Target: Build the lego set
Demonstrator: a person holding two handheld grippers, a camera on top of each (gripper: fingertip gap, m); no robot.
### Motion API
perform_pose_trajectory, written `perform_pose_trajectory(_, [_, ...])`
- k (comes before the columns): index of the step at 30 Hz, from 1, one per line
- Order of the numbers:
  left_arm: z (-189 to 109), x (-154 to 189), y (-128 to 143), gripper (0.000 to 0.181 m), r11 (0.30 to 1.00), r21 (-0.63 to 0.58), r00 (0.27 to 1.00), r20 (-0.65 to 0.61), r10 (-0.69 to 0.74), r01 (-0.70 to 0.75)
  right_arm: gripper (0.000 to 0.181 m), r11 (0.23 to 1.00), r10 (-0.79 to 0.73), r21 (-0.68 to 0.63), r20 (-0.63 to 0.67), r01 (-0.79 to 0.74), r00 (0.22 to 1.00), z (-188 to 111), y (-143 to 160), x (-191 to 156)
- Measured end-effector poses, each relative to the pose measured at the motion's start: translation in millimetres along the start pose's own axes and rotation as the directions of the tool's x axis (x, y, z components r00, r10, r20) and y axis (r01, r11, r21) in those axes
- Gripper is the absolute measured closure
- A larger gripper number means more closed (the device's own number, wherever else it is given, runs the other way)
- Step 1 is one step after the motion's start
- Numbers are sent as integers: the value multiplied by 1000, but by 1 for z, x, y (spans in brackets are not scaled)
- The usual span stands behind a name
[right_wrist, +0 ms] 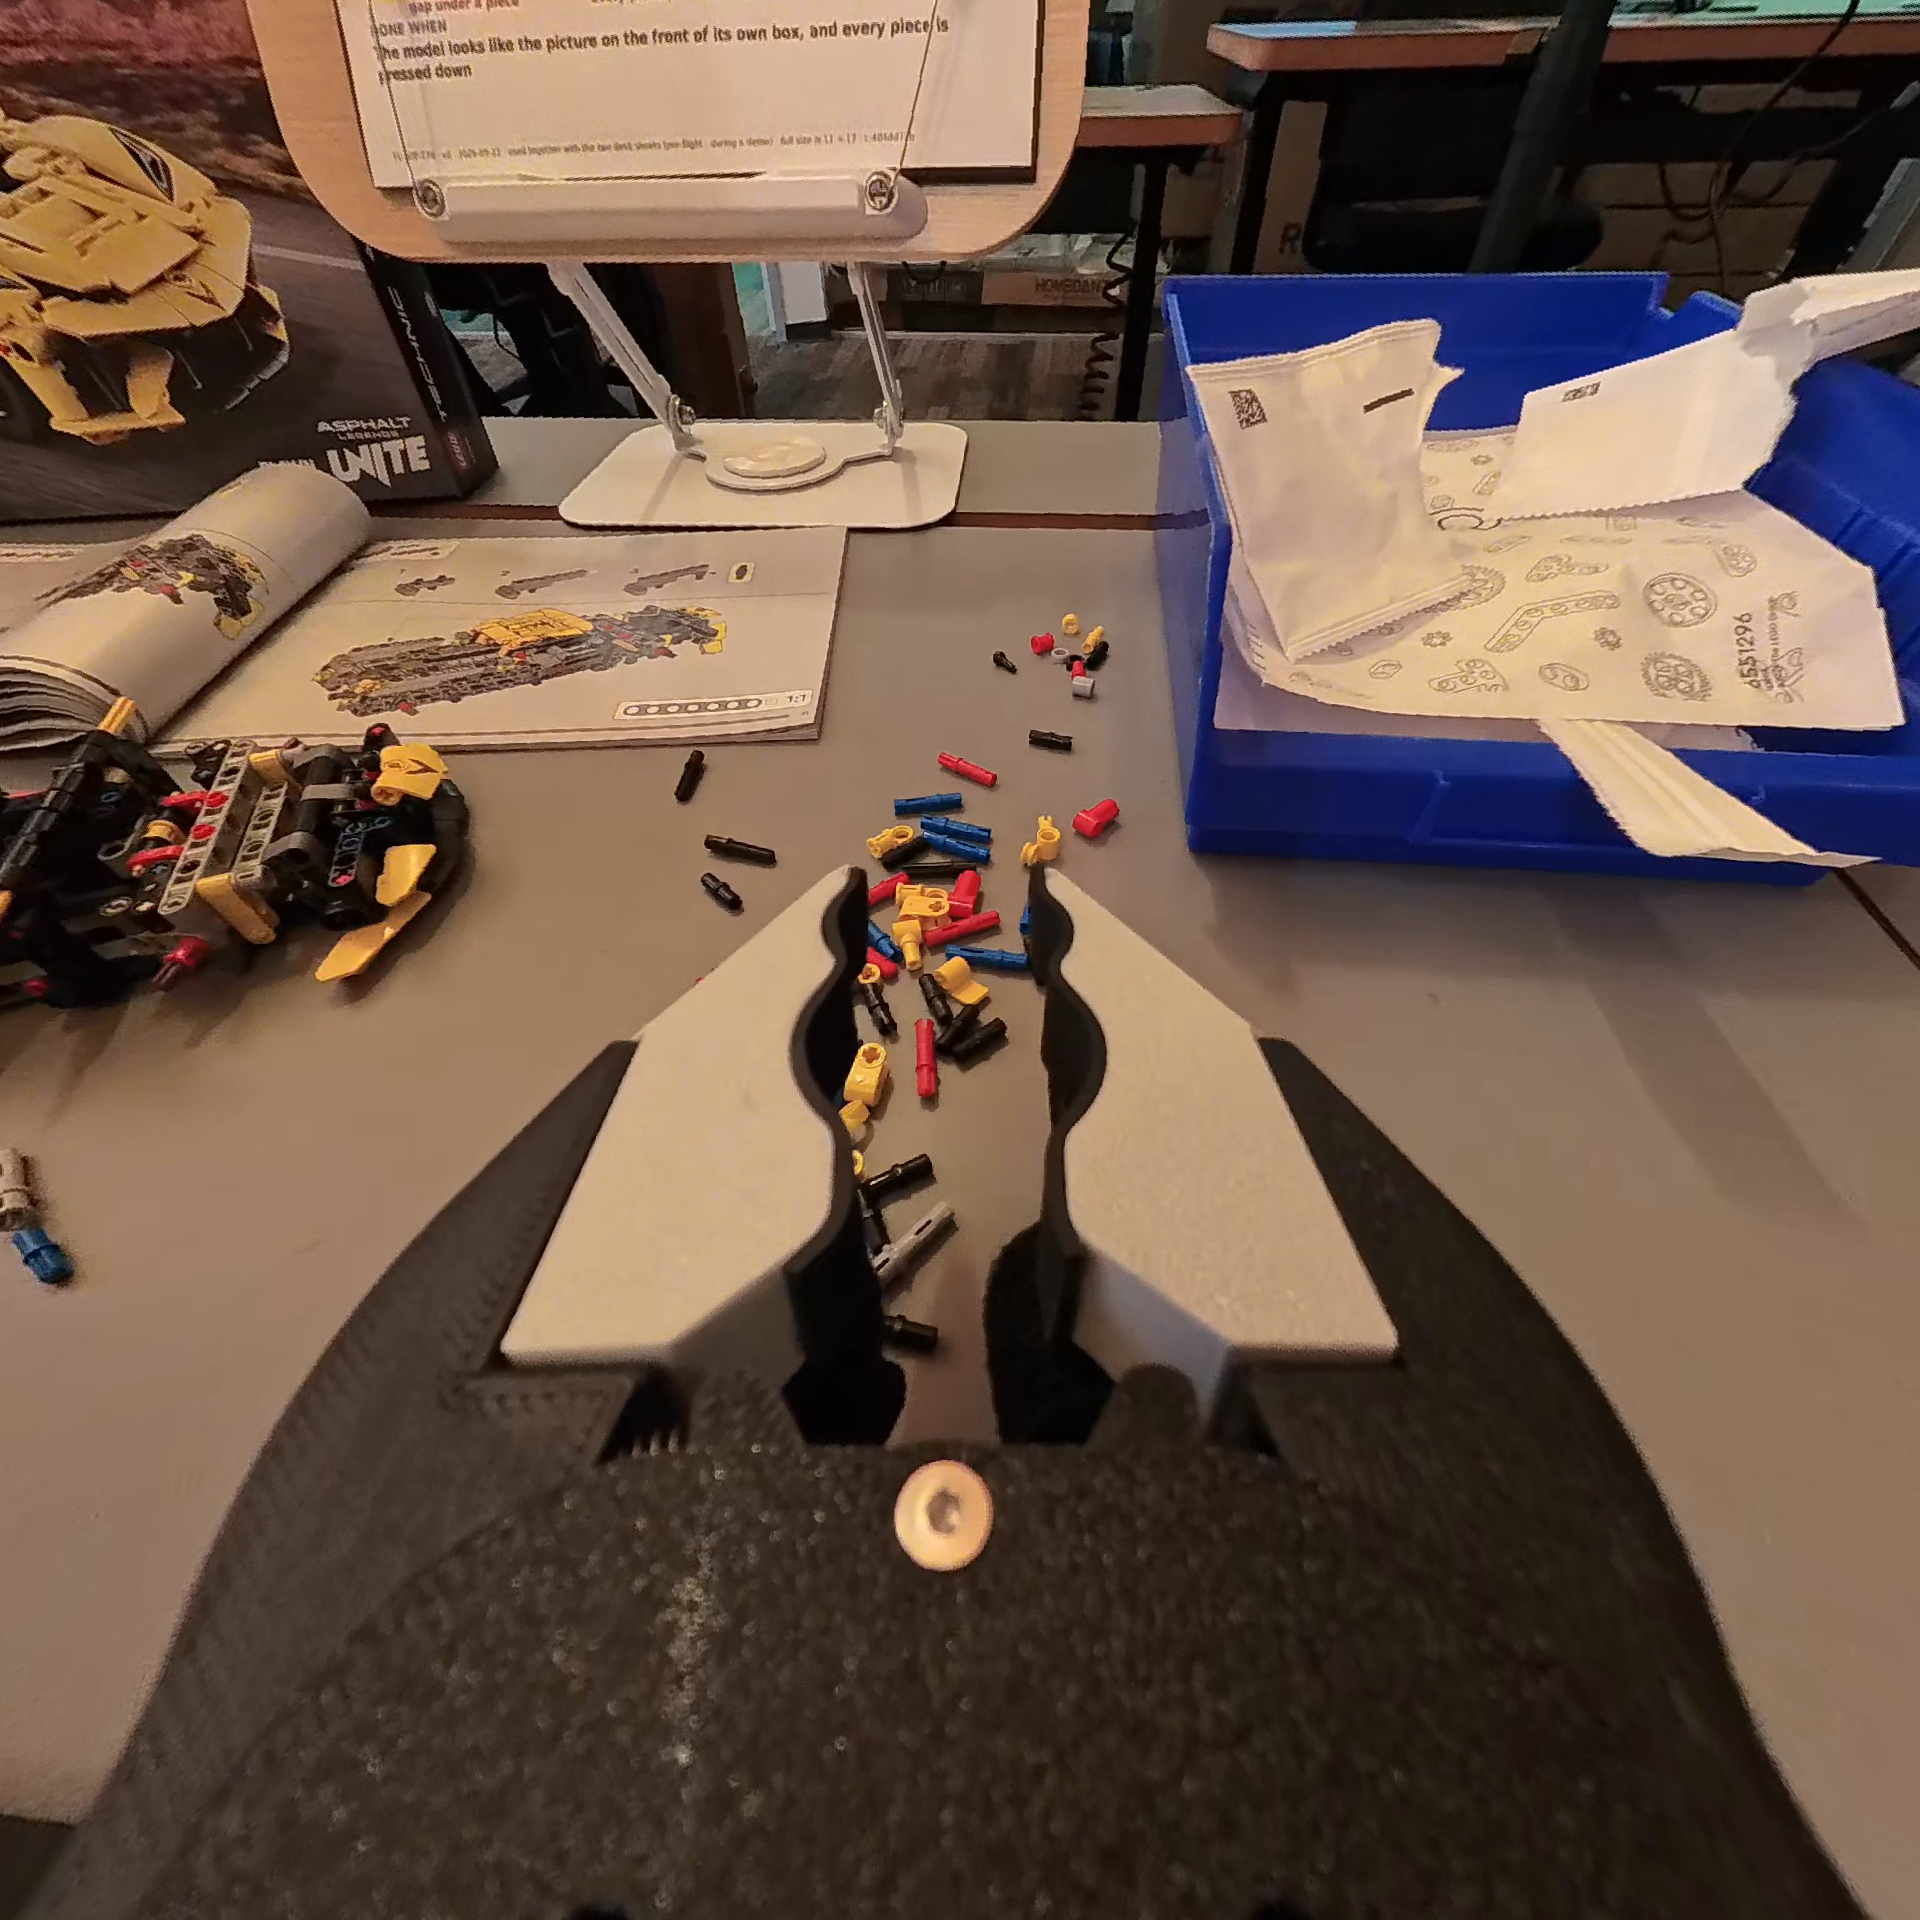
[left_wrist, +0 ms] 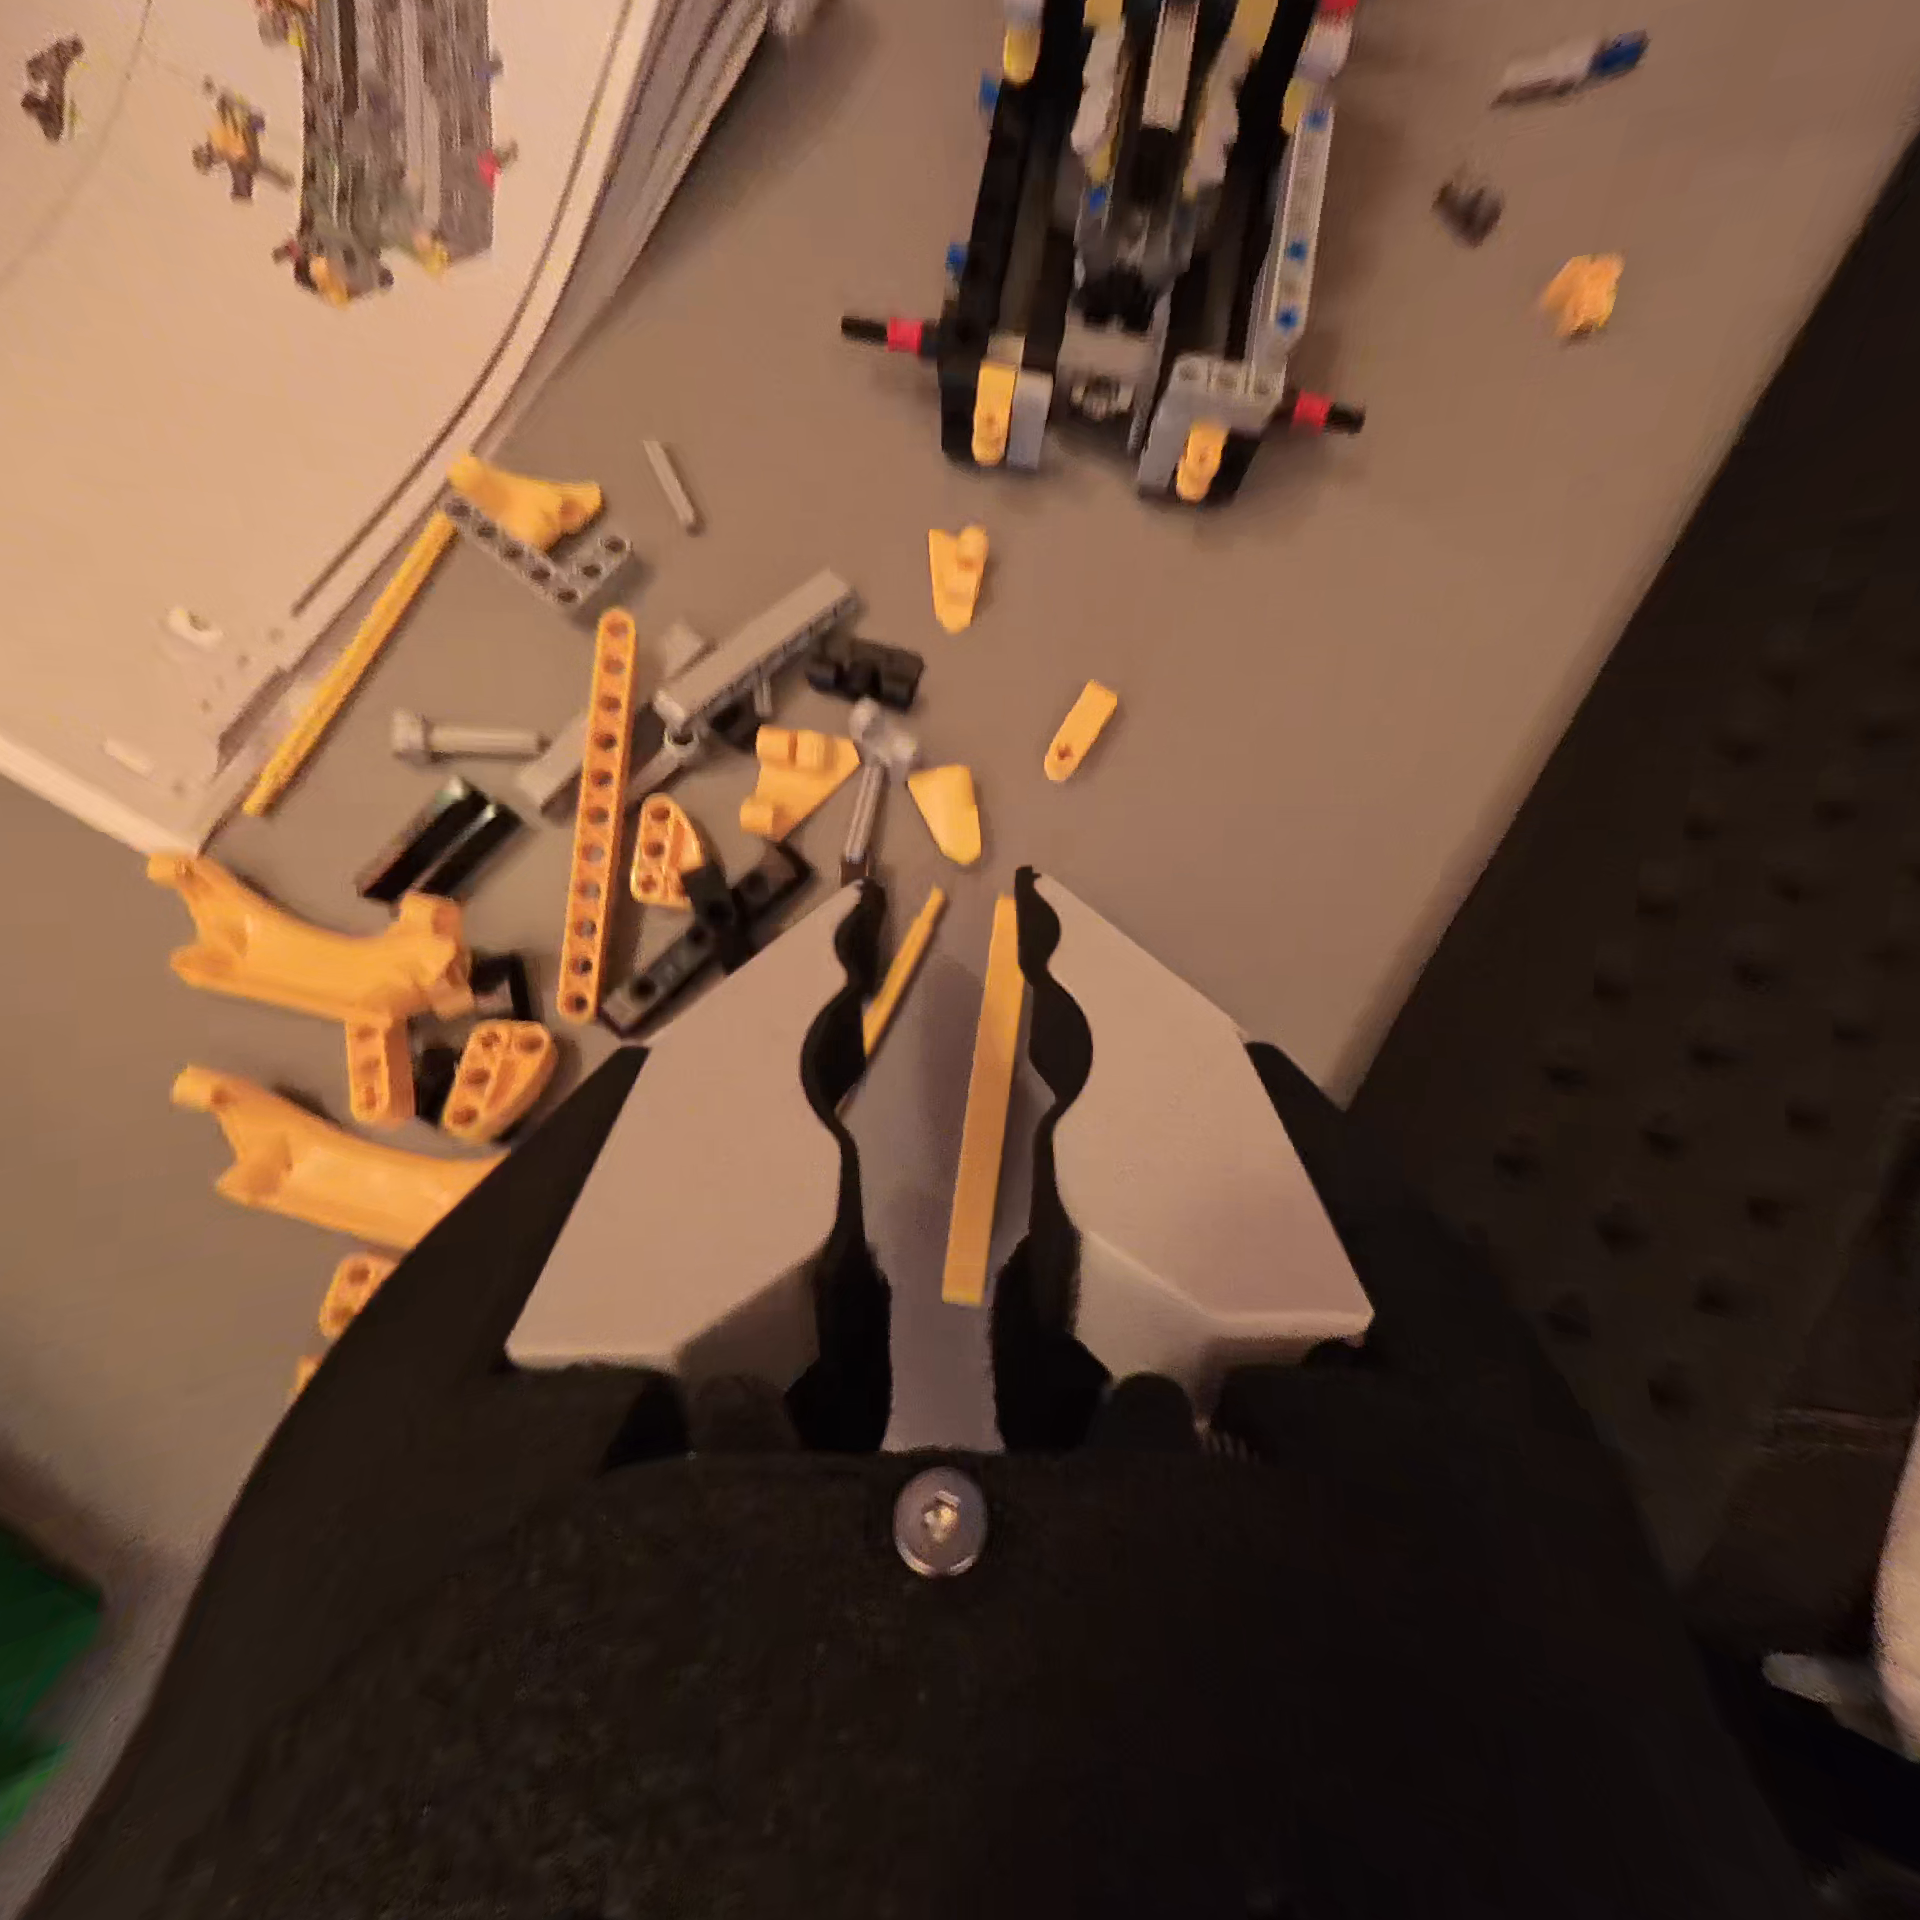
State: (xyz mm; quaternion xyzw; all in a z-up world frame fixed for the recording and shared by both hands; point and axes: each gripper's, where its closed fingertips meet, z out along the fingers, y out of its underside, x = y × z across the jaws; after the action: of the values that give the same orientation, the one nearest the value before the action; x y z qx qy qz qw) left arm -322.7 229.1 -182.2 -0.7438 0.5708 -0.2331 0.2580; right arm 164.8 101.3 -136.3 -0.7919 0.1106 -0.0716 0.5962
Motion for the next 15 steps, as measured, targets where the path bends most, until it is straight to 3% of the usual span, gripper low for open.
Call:
perform_pose_trajectory(3, [12, -8, -11, 156, 1000, -20, 999, -38, 5, -6, 153, 1000, 1, -13, 5, 0, 1000, 1, 2, -1])
perform_pose_trajectory(6, [26, -11, -4, 157, 993, -105, 998, -45, 52, -56, 153, 1000, -10, -21, 12, 10, 1000, 2, 3, -2])
perform_pose_trajectory(10, [35, -18, 0, 174, 983, -159, 995, -3, 96, -95, 156, 1000, -17, -18, 16, 17, 1000, 2, 2, -4])
perform_pose_trajectory(15, [18, -30, 1, 178, 982, -147, 990, 62, 130, -119, 156, 999, -30, -37, 25, 31, 999, 4, 5, -6])
